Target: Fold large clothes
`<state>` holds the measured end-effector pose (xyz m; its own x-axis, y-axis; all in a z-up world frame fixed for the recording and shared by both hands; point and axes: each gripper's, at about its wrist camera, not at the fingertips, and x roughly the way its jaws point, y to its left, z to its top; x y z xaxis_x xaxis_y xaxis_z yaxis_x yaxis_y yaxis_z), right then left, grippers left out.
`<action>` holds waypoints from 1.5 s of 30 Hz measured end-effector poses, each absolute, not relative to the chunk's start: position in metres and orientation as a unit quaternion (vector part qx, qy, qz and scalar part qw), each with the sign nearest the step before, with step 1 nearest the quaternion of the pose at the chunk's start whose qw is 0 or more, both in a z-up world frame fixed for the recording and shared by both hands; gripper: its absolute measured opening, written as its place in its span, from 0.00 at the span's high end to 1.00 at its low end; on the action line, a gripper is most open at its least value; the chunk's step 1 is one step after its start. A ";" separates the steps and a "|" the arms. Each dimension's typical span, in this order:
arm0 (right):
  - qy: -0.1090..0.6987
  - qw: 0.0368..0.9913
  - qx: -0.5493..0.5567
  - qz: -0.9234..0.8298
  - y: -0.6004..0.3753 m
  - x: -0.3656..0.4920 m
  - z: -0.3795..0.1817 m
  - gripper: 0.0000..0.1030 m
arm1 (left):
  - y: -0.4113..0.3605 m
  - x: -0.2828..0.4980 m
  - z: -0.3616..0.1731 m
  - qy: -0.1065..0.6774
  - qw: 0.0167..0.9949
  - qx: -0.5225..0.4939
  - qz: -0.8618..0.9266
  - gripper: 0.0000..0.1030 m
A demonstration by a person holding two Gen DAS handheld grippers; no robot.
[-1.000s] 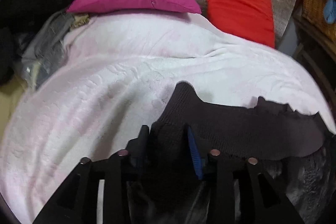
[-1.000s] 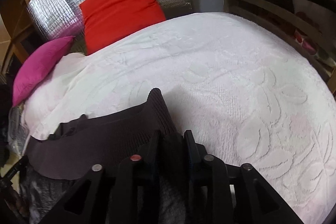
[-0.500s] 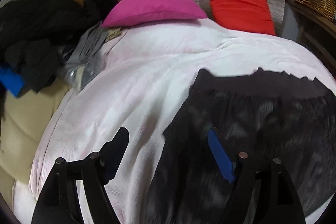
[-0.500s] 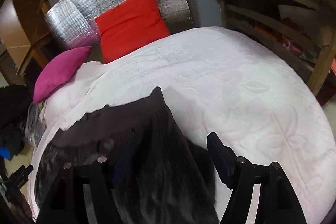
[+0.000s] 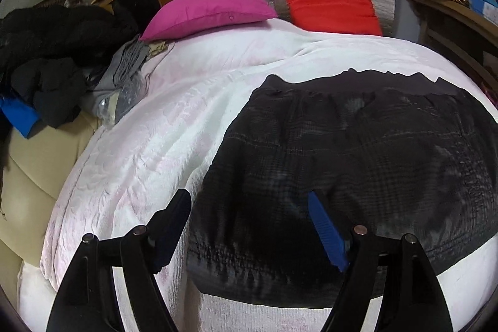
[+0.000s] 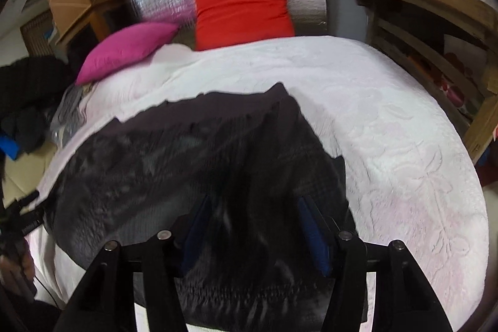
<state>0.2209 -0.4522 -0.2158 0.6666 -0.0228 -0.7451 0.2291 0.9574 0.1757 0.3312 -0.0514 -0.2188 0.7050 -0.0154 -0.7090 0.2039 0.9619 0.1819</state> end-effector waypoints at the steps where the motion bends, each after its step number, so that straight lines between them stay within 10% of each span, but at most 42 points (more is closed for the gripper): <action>1: 0.407 0.902 0.124 -0.069 -0.451 0.221 -0.218 0.40 | -0.052 0.331 -0.218 0.374 0.916 0.129 -0.059 0.24; 45: 0.390 0.876 0.264 -0.106 -0.545 0.207 -0.230 0.28 | -0.058 0.344 -0.231 0.383 0.906 0.171 -0.051 0.24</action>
<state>0.2074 -0.5447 -0.2295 0.6731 0.0201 -0.7393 0.3921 0.8379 0.3798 0.3437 -0.0585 -0.2309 0.7017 0.0376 -0.7115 0.2243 0.9362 0.2707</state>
